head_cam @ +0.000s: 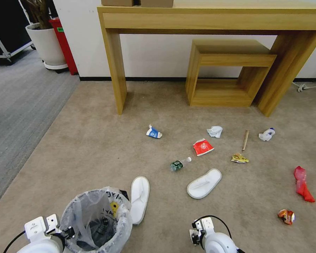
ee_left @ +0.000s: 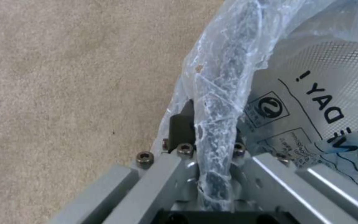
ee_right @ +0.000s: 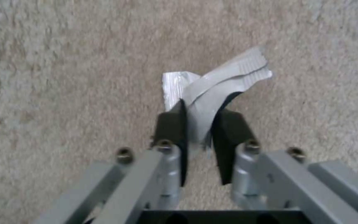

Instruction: Pick up the trash bin and place the garbage on the floor into it.

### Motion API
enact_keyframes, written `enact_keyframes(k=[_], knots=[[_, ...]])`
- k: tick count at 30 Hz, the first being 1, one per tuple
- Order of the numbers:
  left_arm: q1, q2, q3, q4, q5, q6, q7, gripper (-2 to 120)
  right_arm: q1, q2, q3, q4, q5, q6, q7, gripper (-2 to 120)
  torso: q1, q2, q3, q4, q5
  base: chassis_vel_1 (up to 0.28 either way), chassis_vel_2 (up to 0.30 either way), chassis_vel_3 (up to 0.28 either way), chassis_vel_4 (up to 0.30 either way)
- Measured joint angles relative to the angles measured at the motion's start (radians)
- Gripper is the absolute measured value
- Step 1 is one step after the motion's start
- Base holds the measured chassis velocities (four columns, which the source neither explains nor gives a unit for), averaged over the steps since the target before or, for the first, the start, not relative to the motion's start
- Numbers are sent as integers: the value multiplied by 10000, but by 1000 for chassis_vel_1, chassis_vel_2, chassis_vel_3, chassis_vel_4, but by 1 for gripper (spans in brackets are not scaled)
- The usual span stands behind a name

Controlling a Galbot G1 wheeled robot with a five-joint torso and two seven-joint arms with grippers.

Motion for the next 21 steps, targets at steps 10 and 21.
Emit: enact_keyframes(k=[10, 21], knots=[[2, 32, 9, 17, -40, -12, 0, 0, -73, -114, 313, 250, -152, 275, -207, 0, 0, 0, 1, 0, 1, 0, 0, 0, 0], [-170, 280, -87, -158, -568, -87, -120, 0, 211, -647, 1973, 1378, -2927, 4553, -5161, 0, 0, 0, 0, 1, 0, 0, 0, 0, 0]])
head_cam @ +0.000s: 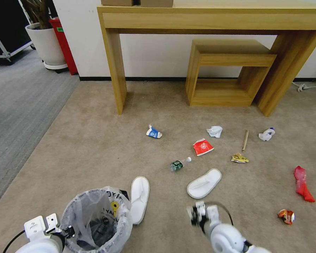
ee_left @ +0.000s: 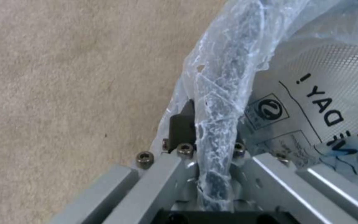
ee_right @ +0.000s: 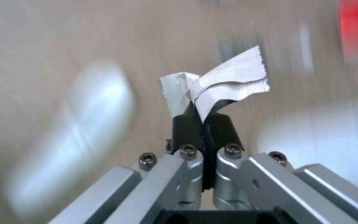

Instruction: Pick up the trash bin and place the garbage on the floor into it.

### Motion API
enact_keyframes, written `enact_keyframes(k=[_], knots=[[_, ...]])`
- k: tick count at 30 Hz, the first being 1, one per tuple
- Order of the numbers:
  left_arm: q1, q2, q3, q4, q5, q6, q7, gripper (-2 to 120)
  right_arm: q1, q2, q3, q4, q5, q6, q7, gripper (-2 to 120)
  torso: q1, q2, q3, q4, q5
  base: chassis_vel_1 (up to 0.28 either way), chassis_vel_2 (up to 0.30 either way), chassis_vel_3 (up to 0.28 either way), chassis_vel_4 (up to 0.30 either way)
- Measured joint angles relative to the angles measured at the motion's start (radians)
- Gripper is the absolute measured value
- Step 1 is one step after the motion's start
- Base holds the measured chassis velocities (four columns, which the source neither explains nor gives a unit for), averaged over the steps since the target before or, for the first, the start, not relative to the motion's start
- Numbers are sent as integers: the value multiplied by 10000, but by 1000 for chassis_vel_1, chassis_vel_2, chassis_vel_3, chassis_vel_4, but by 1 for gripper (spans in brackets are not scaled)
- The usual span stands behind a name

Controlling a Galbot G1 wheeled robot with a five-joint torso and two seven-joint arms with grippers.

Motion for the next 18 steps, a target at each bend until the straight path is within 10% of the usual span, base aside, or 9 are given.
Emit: enact_keyframes(k=[4, 6, 10, 18], knots=[[-59, 74, -6, -30, -137, -14, -52, 0, 249, -342, 424, 166, 72, 1554, -2010, 0, 0, 0, 1, -1, 1, 0, 0, 0, 0], [-100, 79, 31, -43, -174, -27, -47, 0, 338, -854, 832, 305, 985, 2890, -4636, 0, 0, 0, 1, 0, 0, 0, 0, 0, 0], [-313, 61, 96, -1, -281, -95, 30, 0, 281, -1301, 996, 389, 1636, 3163, -7066, 0, 0, 0, 1, -1, 0, 0, 0, 0, 0], [-1125, 180, 10, 56, -763, -239, -23, 0, 725, -1610, -62, 416, 1747, 3191, -8911, 0, 0, 0, 0, -3, 0, 0, 0, 0, 0]])
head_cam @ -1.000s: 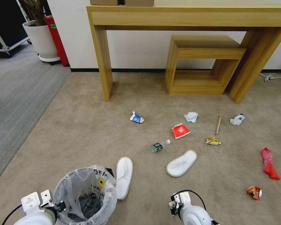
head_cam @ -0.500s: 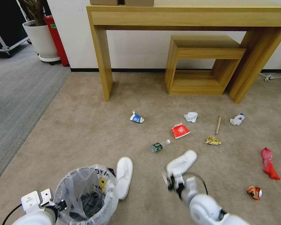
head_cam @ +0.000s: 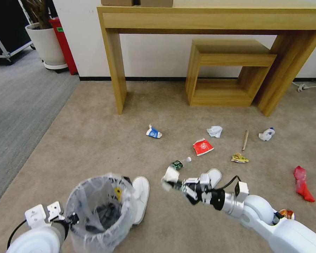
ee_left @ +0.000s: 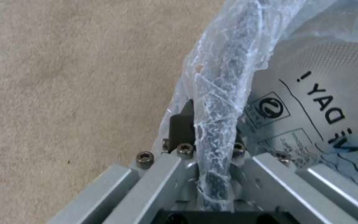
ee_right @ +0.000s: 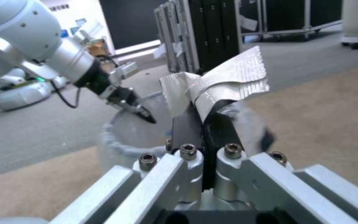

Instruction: Pick up the trash bin and place the garbage on the floor into it.

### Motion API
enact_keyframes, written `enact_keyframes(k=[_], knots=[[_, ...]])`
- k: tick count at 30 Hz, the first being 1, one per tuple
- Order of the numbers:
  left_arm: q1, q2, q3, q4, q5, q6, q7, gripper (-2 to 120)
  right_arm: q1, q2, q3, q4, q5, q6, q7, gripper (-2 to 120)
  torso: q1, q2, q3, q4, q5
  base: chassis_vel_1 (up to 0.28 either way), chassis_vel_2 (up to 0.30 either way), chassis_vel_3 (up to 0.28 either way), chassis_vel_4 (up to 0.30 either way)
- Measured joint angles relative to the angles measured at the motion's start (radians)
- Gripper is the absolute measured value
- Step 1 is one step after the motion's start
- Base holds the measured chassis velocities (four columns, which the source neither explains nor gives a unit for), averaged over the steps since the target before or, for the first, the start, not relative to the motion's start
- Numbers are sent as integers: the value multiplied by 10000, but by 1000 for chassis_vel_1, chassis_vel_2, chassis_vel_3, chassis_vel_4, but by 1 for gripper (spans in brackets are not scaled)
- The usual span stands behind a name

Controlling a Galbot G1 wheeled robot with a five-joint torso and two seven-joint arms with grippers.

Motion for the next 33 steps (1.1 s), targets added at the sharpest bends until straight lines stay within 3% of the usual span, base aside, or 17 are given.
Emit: enact_keyframes(k=[7, 15, 21, 29, 33], knots=[[-19, 182, -189, -55, -240, -24, -90, 0, 826, 371, -973, -58, 466, 44, 395, 0, 0, 0, 0, 2, 0, 0, 0, 0, 0], [-23, 369, -380, -70, -444, -59, -124, 0, 3006, 786, -3018, -461, 970, 44, 692, 0, 0, 0, 0, 2, -2, 0, 0, 0, 0], [-37, 483, -518, 58, -554, -88, -166, 0, 5146, 1833, -5192, -1333, 1362, 95, 1271, 0, 1, 0, 0, 3, 0, 0, 0, 0, 0], [-22, 510, -566, 135, -572, -97, -176, 0, 6058, 2852, -6596, -2387, 1441, 111, 1727, 0, 0, -1, 0, 3, -2, 0, 0, 0, 0], [0, 469, -534, 181, -558, -105, -187, 0, 6407, 3943, -7406, -3190, 1451, 192, 2202, 0, 0, 0, 0, 1, -1, 0, 0, 0, 0]])
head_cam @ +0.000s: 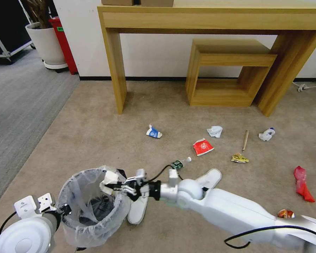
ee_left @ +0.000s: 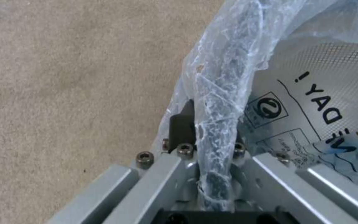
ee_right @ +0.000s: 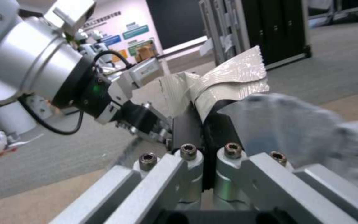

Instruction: Pick up the trash bin and place the garbage on the floor into it.

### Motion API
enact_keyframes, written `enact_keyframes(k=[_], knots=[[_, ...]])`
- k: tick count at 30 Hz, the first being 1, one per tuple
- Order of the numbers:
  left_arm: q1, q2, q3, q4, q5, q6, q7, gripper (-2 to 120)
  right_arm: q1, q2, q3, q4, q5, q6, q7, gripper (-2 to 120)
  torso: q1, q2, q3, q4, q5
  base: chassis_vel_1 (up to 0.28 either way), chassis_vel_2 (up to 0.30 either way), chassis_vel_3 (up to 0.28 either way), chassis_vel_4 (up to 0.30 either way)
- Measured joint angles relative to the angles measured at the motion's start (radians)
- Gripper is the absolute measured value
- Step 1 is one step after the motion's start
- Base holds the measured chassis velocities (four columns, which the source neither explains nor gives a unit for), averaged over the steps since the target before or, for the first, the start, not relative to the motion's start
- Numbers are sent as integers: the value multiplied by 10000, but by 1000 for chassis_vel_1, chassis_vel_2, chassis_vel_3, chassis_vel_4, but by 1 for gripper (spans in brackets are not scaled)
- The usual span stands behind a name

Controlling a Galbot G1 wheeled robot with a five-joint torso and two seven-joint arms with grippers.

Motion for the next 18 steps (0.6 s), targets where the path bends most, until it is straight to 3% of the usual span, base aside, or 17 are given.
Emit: enact_keyframes(k=[8, 18], knots=[[-52, 15, 46, 68, 20, -10, -8, 0, 313, 1045, -480, -439, -16, 72, 357, 0, 0, 0, -1, 2, -1, 0, 0, 0, 0], [-76, 76, 80, 88, -3, -32, -20, 0, 165, 951, -395, -537, -337, 190, 600, 0, 0, 0, -1, 0, 0, 0, 0, 0, 0]])
